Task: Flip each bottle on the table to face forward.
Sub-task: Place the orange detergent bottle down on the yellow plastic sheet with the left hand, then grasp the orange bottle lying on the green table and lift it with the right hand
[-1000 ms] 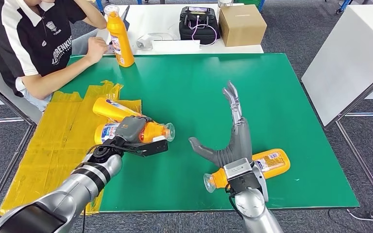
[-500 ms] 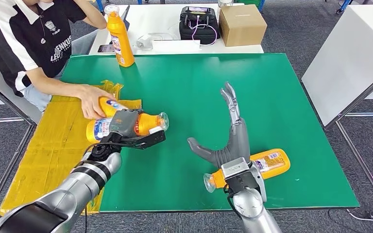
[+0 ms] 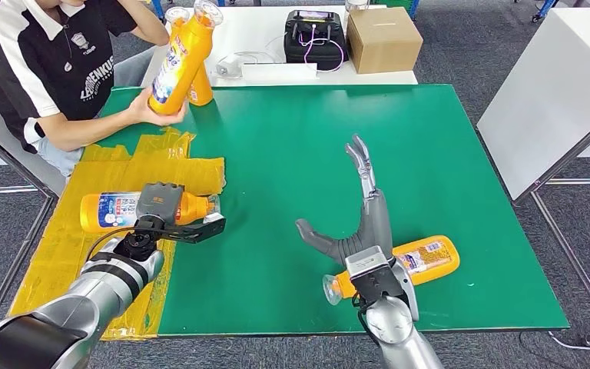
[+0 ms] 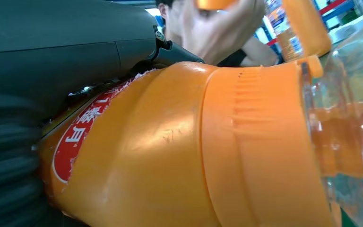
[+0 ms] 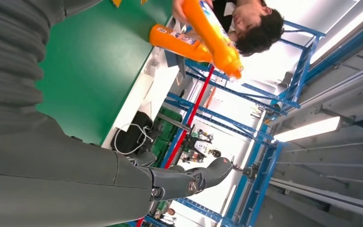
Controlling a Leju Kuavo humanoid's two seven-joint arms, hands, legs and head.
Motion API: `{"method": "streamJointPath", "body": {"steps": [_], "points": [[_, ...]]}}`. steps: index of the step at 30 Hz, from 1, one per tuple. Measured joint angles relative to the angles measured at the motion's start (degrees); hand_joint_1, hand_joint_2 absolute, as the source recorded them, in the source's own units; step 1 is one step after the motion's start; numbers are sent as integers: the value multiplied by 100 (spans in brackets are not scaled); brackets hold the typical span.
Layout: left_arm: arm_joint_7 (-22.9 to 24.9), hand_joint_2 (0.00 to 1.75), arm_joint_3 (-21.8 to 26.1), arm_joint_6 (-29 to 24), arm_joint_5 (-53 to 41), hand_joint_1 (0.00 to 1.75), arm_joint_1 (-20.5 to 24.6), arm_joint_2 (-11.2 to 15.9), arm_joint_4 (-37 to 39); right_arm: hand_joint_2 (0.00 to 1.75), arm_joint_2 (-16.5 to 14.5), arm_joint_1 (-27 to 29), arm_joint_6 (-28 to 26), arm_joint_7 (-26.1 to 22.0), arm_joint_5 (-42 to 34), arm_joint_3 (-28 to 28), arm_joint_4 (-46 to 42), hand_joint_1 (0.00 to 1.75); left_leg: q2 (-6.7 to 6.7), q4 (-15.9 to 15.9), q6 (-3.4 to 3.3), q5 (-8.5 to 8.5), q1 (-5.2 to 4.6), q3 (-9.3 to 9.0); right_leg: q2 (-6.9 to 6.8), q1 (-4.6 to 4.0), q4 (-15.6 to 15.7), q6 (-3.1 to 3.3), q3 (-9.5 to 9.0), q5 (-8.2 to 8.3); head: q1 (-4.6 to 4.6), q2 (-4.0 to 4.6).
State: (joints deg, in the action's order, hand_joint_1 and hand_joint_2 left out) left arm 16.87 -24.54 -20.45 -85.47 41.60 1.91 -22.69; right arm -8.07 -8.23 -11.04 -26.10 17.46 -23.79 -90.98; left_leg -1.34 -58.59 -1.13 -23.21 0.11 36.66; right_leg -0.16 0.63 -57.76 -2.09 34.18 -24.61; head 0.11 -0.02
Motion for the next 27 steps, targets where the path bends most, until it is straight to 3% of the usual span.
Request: {"method": "streamJointPath", "body": {"steps": [5, 9, 27], "points": [[97, 175, -67, 70, -107, 171, 46, 64, 90, 175, 0, 0, -2, 0, 0, -10, 37, 0, 0, 0, 0, 0, 0, 0, 0, 0, 0, 0, 0, 0, 0, 0], [-103, 175, -56, 100, 39, 2, 64, 87, 135, 175, 0, 0, -7, 0, 0, -26, 66, 0, 0, 0, 0, 0, 0, 0, 0, -1, 0, 0, -1, 0, 0, 0], [-777, 175, 473, 66, 481, 0, 46, 59, 179, 175, 0, 3, -17, 13, 57, -67, 94, 0, -2, 0, 0, 0, 0, -1, -1, 0, 0, 0, -2, 0, 0, 0]]}}
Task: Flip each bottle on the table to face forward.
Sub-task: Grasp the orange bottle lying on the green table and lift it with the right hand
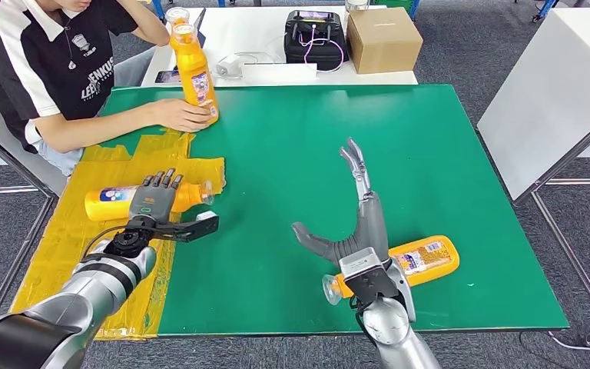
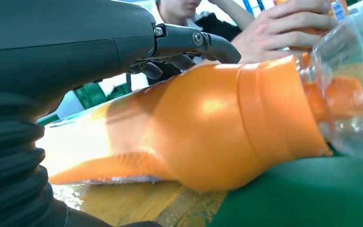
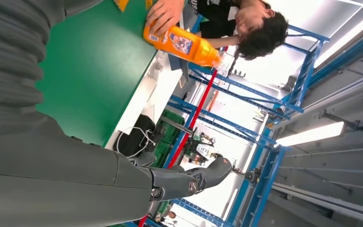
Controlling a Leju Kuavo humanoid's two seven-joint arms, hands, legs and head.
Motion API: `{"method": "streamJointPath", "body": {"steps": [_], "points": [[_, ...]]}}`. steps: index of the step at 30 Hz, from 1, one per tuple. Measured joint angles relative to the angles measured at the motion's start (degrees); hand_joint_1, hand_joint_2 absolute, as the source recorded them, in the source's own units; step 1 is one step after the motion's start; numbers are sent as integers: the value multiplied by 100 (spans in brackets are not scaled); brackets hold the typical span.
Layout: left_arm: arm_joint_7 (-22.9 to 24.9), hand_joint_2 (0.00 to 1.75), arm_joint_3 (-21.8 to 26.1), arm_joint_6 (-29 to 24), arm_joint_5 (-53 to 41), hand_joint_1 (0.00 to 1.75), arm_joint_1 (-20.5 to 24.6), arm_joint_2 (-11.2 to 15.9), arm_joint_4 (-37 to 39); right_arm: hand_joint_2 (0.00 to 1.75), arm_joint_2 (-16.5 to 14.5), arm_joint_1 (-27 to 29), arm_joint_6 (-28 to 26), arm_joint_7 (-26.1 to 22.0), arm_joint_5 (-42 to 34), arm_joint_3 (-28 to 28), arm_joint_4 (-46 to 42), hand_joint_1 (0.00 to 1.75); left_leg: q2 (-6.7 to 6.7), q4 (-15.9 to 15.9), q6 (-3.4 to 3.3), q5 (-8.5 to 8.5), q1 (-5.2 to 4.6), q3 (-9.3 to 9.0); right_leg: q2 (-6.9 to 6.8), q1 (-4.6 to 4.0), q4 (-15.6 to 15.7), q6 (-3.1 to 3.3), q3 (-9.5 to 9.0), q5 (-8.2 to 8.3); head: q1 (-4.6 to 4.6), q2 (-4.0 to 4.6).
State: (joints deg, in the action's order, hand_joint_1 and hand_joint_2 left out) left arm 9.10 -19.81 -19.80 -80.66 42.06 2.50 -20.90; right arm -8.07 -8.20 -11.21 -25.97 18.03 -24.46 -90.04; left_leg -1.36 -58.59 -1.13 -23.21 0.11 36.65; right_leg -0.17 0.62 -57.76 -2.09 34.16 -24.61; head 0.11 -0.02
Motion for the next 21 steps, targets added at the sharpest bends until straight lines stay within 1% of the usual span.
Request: {"method": "streamJointPath", "body": {"steps": [5, 7, 9, 11, 13, 14, 15, 16, 18, 21], "points": [[-302, 175, 238, 51, 186, 0, -16, -65, -1, 175, 0, -1, -5, 7, 52, -1, 15, 0, 0, 0, 0, 0, 0, 0, 0, 0, 0, 0, -1, 0, 0, 0], [-559, 175, 355, -73, 338, 0, -57, -105, -13, 175, 0, 0, -19, 7, 80, -1, 20, 0, 1, 0, 0, 0, 0, -1, 0, 0, 0, 0, 0, 0, 0, 0], [-1108, 175, 522, -404, 672, 0, -166, -163, -99, 175, 1, 8, -45, 7, 122, 1, 21, 0, 1, 0, 0, 0, 0, -1, 1, 0, 0, 0, 1, 0, 0, 0], [-1890, 175, 731, -755, 1224, 0, -335, -250, -334, 175, 4, 25, -80, 6, 180, 2, 21, 0, 2, 0, 0, 0, -1, -1, 1, 1, 0, 0, 2, 0, 1, 0], [-2698, 175, 921, -884, 1959, 0, -603, -345, -842, 175, 7, 60, -125, 3, 276, 3, 21, 0, 6, -1, 1, -2, -2, -1, 3, 2, 1, 0, 3, 0, -1, 0], [-3035, 175, 985, -832, 2370, 0, -796, -390, -1257, 175, 11, 91, -157, 1, 347, 4, 16, 0, 9, -1, 1, -4, -3, 0, 5, 3, 1, 0, 4, 0, -1, 0], [-3266, 175, 1023, -722, 2744, 0, -1015, -426, -1736, 175, 16, 131, -188, 2, 420, 5, 7, 0, 12, -1, 2, -6, -3, 0, 7, 3, 1, -1, 6, -1, -1, 0], [-3390, 175, 1041, -579, 3065, 0, -1246, -456, -2264, 175, 25, 177, -218, 3, 491, 7, -10, 0, 13, -1, 2, -8, -3, 1, 9, 3, 2, -1, 8, -1, 0, 0], [-3398, 175, 1042, -292, 3445, 0, -1651, -485, -3237, 175, 46, 264, -256, 6, 588, 8, -54, 0, 14, 0, 4, -12, -3, 5, 11, 2, 3, 0, 13, -3, 0, 0], [-3395, 175, 1037, 14, 3682, 0, -2064, -487, -4289, 175, 83, 351, -278, 16, 690, 19, -116, 0, 15, 0, 6, -14, -2, 7, 12, 1, 4, 1, 15, -4, -1, 0]]}}
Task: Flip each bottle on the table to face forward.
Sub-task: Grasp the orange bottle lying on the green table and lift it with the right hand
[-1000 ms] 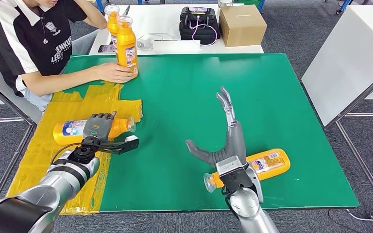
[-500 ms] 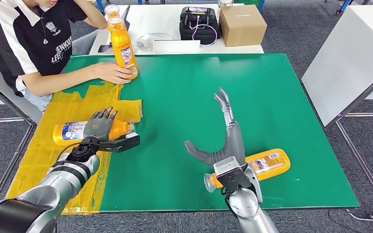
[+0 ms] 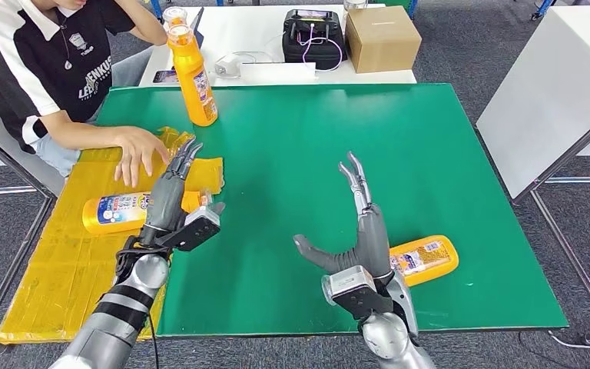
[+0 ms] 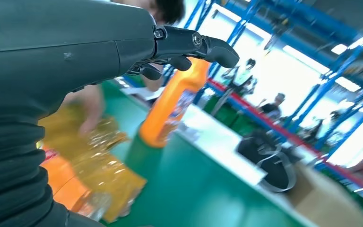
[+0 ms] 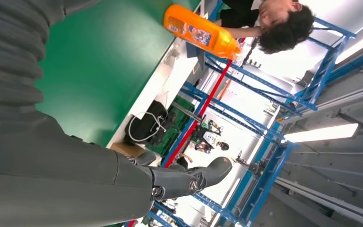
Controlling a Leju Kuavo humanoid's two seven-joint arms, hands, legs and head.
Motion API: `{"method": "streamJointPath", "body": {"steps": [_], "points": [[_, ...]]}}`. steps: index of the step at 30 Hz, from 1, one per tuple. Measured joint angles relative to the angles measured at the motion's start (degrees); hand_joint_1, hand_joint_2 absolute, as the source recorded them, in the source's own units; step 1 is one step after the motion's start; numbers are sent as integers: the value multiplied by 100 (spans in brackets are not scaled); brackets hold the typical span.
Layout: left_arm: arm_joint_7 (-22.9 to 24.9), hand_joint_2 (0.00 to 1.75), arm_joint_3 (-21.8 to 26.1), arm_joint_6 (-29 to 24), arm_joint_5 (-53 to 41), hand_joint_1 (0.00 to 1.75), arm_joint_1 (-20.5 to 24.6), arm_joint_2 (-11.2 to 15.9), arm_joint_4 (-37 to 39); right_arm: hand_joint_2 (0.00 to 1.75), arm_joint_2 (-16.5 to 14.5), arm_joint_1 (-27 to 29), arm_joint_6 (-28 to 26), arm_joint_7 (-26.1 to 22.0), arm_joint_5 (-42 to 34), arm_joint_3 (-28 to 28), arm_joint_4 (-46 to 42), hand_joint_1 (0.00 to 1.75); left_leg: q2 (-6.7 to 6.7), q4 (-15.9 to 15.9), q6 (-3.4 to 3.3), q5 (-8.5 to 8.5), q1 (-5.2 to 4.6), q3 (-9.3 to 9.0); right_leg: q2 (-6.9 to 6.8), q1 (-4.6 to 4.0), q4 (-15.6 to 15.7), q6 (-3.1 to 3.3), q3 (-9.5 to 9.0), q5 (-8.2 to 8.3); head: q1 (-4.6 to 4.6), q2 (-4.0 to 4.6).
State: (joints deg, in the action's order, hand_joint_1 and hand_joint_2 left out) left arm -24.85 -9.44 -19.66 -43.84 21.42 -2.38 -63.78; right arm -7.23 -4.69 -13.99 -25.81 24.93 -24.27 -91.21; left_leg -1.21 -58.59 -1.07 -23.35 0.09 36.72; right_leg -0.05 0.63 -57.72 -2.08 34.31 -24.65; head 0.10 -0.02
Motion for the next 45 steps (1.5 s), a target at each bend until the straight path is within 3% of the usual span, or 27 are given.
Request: {"method": "streamJointPath", "body": {"steps": [5, 12, 17, 20, 28, 36, 45], "points": [[-155, 175, -27, 281, 204, 0, -426, 24, -928, 175, 102, 76, 13, 89, 391, 14, -110, 0, -2, 1, 2, 2, 4, -1, 0, -3, 0, 2, -1, 0, -1, 0], [-230, 175, -66, 535, 407, 0, -756, 28, -1497, 175, 309, 139, 46, 311, 918, 13, -195, 0, -2, 1, 1, 3, 3, -2, 0, -2, -1, 1, -3, 1, -1, 0], [-251, 175, -114, 942, 712, 0, -975, 28, -1755, 175, 809, 172, 168, 780, 2094, 19, -167, 0, -5, 0, 0, 2, 0, -1, -1, 2, 1, 0, -3, 1, 1, 0], [-250, 175, -158, 973, 723, 0, -1049, 28, -1824, 175, 1121, 242, 199, 813, 2351, 68, -105, 0, -5, 0, -1, 1, -2, 1, -1, 3, 2, 0, -4, 1, 0, 0], [-242, 175, -188, 1065, 755, 0, -1078, 25, -1879, 175, 1495, 320, 209, 815, 2752, 91, -44, 0, -3, 0, 0, 1, 1, -3, -1, -1, 2, 0, -1, 2, -3, 0], [-243, 175, -395, 1164, 828, 0, -852, 11, -1816, 175, 2188, 665, 319, 452, 2846, 307, 50, 0, -3, 0, -7, -4, -2, 0, -1, 3, 3, -1, -2, 1, -1, 0], [-248, 175, -464, 1228, 903, 0, -692, 15, -1759, 175, 2470, 747, 404, 527, 2967, 692, 284, 0, -1, -1, -9, -4, -3, -2, 0, 3, 3, -3, -3, 3, -2, 0]]}}
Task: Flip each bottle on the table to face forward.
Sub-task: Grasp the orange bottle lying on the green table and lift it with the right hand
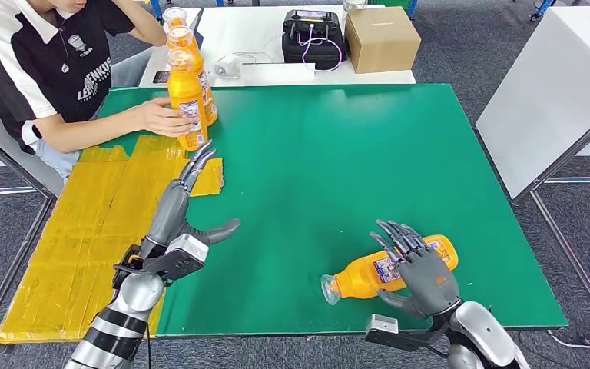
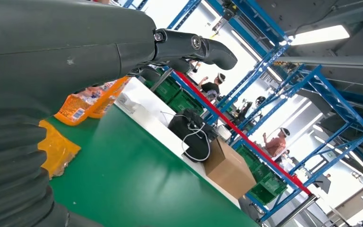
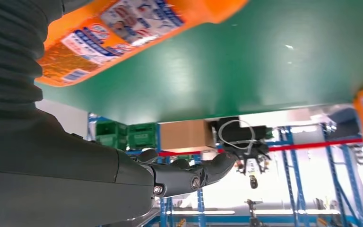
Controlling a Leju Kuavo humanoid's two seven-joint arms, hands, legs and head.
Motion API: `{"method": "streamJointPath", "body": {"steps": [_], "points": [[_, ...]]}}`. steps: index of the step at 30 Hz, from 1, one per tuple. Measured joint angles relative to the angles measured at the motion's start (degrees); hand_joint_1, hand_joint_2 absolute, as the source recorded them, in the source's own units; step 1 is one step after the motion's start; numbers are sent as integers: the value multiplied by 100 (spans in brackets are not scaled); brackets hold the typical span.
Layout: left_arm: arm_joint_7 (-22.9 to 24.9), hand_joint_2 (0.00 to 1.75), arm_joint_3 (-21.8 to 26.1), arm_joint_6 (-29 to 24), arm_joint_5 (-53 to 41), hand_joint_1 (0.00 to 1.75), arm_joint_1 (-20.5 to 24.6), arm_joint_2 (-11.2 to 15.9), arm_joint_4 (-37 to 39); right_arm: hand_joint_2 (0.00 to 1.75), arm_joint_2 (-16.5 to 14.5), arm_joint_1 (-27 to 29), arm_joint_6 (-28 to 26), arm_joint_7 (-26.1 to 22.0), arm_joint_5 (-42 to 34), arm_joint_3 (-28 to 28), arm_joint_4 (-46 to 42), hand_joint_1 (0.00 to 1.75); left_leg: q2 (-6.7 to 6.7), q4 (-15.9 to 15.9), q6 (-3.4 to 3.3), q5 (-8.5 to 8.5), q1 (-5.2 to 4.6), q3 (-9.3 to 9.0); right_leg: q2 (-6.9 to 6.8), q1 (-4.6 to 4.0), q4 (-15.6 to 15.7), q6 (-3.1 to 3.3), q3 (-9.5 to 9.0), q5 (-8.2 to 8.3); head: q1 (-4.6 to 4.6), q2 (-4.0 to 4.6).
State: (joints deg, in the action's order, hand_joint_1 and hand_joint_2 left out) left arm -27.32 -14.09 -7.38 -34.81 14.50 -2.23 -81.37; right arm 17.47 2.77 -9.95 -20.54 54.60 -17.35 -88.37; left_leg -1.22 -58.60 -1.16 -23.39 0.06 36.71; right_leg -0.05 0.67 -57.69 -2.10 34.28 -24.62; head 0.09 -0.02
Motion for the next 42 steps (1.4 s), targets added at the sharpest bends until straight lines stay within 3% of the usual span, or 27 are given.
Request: {"method": "streamJointPath", "body": {"steps": [4, 17, 24, 36, 37, 38, 41, 42], "points": [[3, 175, -7, -35, 115, 0, 37, 8, 0, 175, 8, -54, 13, 205, 206, 121, 232, 0, -1, 0, 1, 0, 1, 1, 0, -3, -1, 0, 0, 0, -1, 0], [30, 175, 42, -5, 264, 0, 247, 52, 42, 175, 55, -385, 191, 165, 112, 376, 1055, 0, -2, 0, 0, 1, 1, 1, 0, -2, -1, 0, -2, 0, -1, 0], [-2, 175, 40, -91, 275, 0, 358, 51, 164, 175, 85, -882, 418, 188, 131, 296, 1698, 0, -2, 0, -2, 3, 1, 1, 0, -3, -1, 0, -3, 1, -1, 0], [-26, 175, 39, -60, 392, 0, 436, -28, 373, 175, -18, -1735, 355, 518, 408, 58, 2971, 1, 1, 0, -3, 4, 1, -2, 1, -2, -1, 0, -4, 1, -2, 0], [-30, 175, 37, -47, 420, 0, 452, -40, 409, 175, -34, -1842, 332, 572, 483, 26, 3112, 7, 2, 0, -3, 4, 1, -4, 1, -2, -1, 0, -5, 1, -2, 0], [-36, 175, 34, -37, 449, 0, 468, -56, 449, 175, -51, -1963, 313, 616, 563, -12, 3265, 27, 3, 0, -3, 4, 1, -7, 1, -2, -1, 0, -8, 2, -1, 0], [-66, 175, 27, -33, 529, 0, 501, -113, 576, 175, -110, -2325, 304, 661, 747, -164, 3753, 137, 4, 0, -6, 7, 1, -17, 2, -2, -1, -2, -17, 4, 0, 0], [-80, 175, 26, -33, 553, 0, 509, -130, 613, 175, -129, -2420, 313, 653, 787, -221, 3899, 160, 3, 0, -7, 8, 1, -19, 3, -2, -1, -3, -19, 6, 0, 0]]}}
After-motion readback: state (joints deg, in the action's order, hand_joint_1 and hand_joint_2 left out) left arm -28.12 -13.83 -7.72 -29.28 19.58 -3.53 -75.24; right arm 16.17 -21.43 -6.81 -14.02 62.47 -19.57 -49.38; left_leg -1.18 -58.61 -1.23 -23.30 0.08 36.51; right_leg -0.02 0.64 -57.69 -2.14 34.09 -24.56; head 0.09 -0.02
